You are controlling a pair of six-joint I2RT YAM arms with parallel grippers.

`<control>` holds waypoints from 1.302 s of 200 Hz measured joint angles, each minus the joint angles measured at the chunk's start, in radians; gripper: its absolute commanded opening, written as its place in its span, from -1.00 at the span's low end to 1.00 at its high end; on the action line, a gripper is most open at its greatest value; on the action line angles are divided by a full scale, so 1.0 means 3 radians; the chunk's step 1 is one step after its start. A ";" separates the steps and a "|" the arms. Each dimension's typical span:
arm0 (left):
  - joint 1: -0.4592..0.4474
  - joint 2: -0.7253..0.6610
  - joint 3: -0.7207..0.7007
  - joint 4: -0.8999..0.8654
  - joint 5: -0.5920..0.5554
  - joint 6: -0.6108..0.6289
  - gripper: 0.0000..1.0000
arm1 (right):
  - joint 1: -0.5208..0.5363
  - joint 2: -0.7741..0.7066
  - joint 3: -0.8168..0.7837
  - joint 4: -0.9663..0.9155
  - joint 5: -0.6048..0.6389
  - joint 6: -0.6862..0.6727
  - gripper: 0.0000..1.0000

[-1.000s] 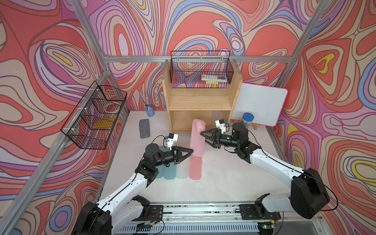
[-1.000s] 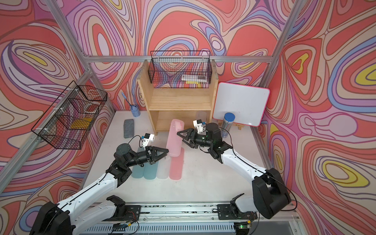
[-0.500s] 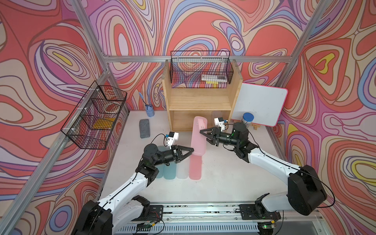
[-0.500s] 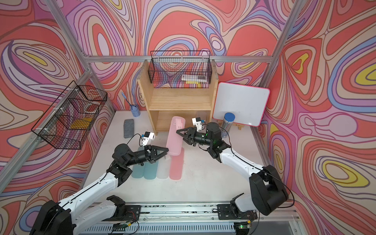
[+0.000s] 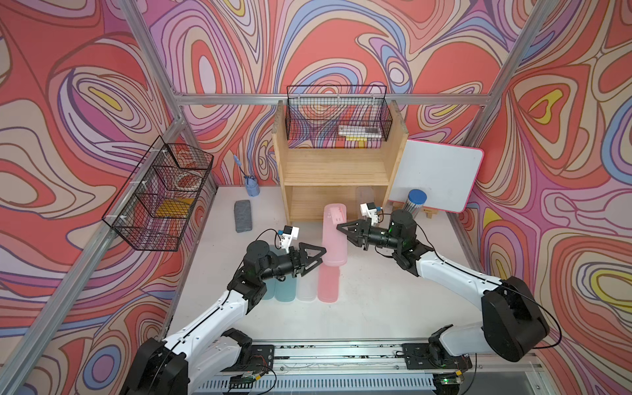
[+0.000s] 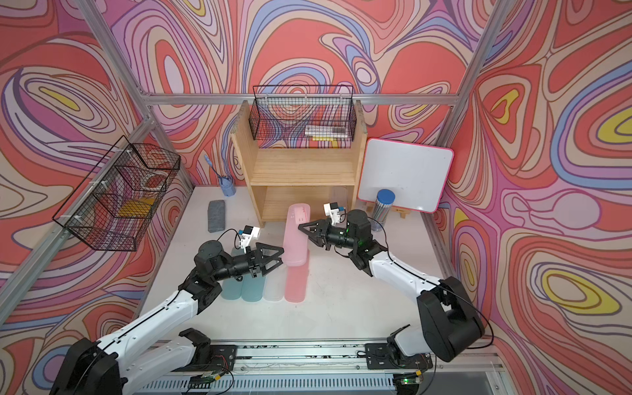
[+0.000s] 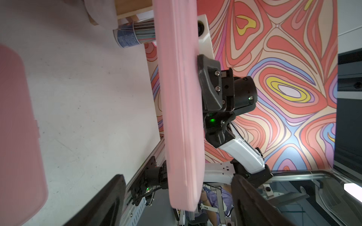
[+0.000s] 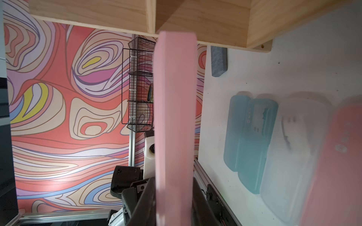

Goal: Remove the pencil cases from the shelf
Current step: Pick up the pencil case from the shelf, then place the pencil case at the center of the board.

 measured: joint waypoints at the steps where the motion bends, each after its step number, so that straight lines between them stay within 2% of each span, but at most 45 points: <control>1: 0.0000 -0.0005 0.0004 -0.0025 -0.0009 0.0013 0.92 | 0.0000 -0.0004 0.0000 -0.0017 0.0005 -0.0013 -0.62; 49: 0.0065 -0.0473 0.0308 -0.1484 -0.0696 0.0532 0.98 | 0.0000 -0.0371 -0.0061 -0.1179 0.0439 -0.0821 -0.62; 112: 0.0076 -0.0802 0.0584 -0.2892 -0.1514 0.0895 0.98 | 0.0000 -0.0477 -0.0618 -0.1665 0.0769 -0.1246 -0.62; 181: 0.0084 -0.0996 0.0668 -0.3388 -0.1849 0.0964 0.98 | 0.0000 -0.0177 -0.0736 -0.1480 0.0855 -0.1419 -0.62; 260: 0.0086 -0.1177 0.0664 -0.3485 -0.1974 0.0882 0.98 | 0.0000 0.0189 -0.0736 -0.1155 0.0879 -0.1436 -0.62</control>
